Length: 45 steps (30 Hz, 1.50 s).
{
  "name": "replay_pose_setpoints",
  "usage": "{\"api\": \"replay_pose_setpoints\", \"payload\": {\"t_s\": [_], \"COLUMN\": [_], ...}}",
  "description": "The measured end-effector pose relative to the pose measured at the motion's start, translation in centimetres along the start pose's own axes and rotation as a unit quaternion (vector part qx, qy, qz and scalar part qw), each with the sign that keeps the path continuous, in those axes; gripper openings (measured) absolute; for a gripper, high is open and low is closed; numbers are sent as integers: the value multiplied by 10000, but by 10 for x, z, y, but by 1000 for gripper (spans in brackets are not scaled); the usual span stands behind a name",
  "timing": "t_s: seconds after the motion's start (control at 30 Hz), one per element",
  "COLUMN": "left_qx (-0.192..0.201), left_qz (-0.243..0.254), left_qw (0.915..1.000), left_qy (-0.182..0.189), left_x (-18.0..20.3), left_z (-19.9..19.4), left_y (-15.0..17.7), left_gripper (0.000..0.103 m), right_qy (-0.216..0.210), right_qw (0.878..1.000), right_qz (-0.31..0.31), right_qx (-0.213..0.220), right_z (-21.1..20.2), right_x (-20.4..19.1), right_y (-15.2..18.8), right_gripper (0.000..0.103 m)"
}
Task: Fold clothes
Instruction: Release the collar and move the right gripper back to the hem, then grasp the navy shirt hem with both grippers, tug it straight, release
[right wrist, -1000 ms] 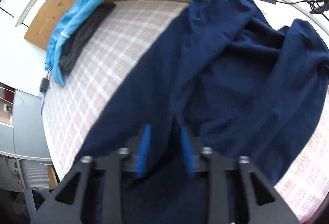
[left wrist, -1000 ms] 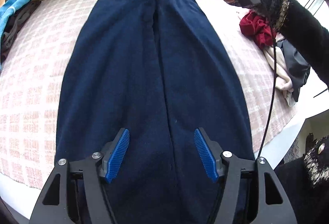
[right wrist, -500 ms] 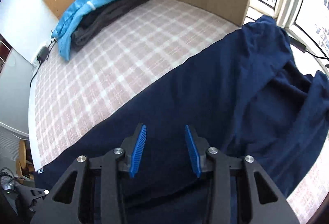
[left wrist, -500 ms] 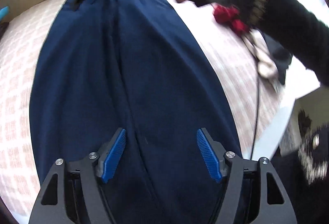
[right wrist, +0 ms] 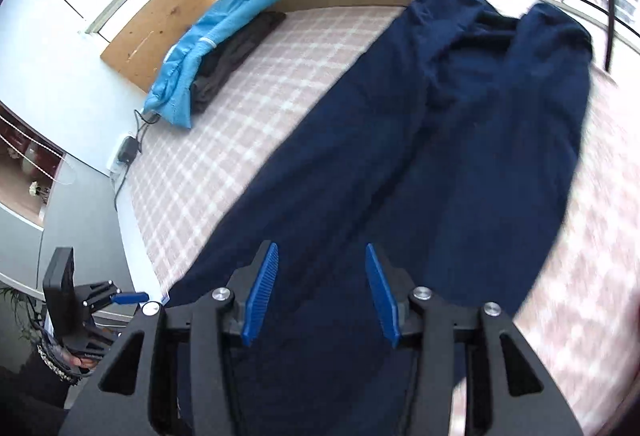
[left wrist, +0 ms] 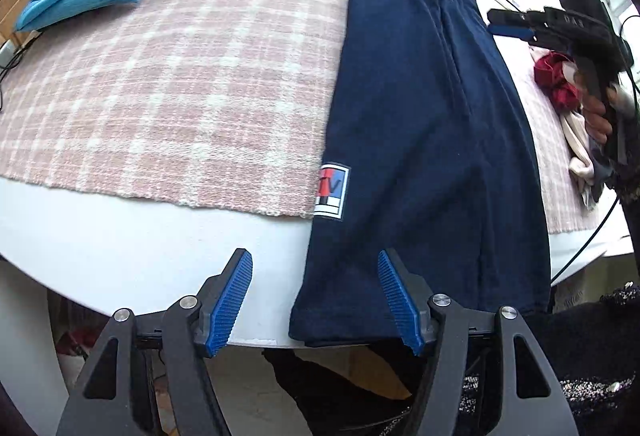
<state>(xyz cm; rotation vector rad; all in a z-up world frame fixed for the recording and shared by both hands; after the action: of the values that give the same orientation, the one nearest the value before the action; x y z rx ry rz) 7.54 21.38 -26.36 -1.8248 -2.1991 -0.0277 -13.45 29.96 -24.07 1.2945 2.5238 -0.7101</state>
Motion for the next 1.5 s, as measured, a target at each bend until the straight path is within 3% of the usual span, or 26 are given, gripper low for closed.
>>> {"api": "replay_pose_setpoints", "payload": {"t_s": [0.1,0.23,0.37,0.47,0.63,0.73,0.87,0.93,1.0,1.13,1.2,1.33,1.4,1.43,1.5], "left_qx": [-186,-350,-513,-584,-560,-539,-368,-312,-250,-329,-420,-593,-640,-662,-714], "left_qz": [371,717,1067,1518,2023,2048,2303,2737,3252,4067,4271,4224,4165,4156,4150], "left_qw": [9991,9963,9921,9858,9761,9766,9714,9600,9433,9109,9015,9028,9046,9046,9039], "left_qy": [77,325,417,420,558,383,444,508,613,616,553,556,636,677,744], "left_x": [4,5,9,19,30,26,37,62,94,144,158,170,146,144,136], "left_z": [4,-4,-7,-9,-13,-20,-46,-54,-54,-29,-19,-11,-15,-16,-22], "left_y": [5,8,10,15,19,16,23,31,38,31,30,21,35,30,28], "left_gripper": [62,62,58,50,22,22,33,38,46,47,47,45,42,38,16], "right_qy": [331,329,654,756,964,1101,1528,1543,1684,1907,1997,2138,2276,2318,2339], "right_qw": [9975,9835,9685,9644,9579,9535,9511,9529,9530,9546,9550,9561,9564,9566,9562], "right_qz": [608,1770,2401,2521,2653,2725,2573,2447,2309,2006,1854,1520,1362,1299,1267], "right_qx": [-155,-180,21,268,524,668,761,906,1005,1105,1169,1306,1227,1195,1221], "right_z": [-23,-25,-13,-8,-9,-9,-14,-14,-14,-10,-9,-7,-2,0,2], "right_x": [7,-6,-31,-54,-76,-88,-93,-96,-97,-101,-102,-107,-107,-107,-106], "right_y": [85,182,231,246,267,280,292,294,294,296,296,295,296,296,296], "right_gripper": [45,45,45,45,45,45,45,45,45,45,45,45,45,45,44]}}
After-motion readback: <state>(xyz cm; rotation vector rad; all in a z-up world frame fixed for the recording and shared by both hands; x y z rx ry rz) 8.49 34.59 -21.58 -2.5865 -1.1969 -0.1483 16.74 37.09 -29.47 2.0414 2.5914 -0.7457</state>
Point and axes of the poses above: each gripper's, at about its wrist camera, not at the fingertips, and z roughly the way its jaws point, x to its right, y to its underside, the point moved 6 cm from there along z, roughly the way its jaws point, and after that the axes turned 5 degrees about -x, right-handed, at the moved point
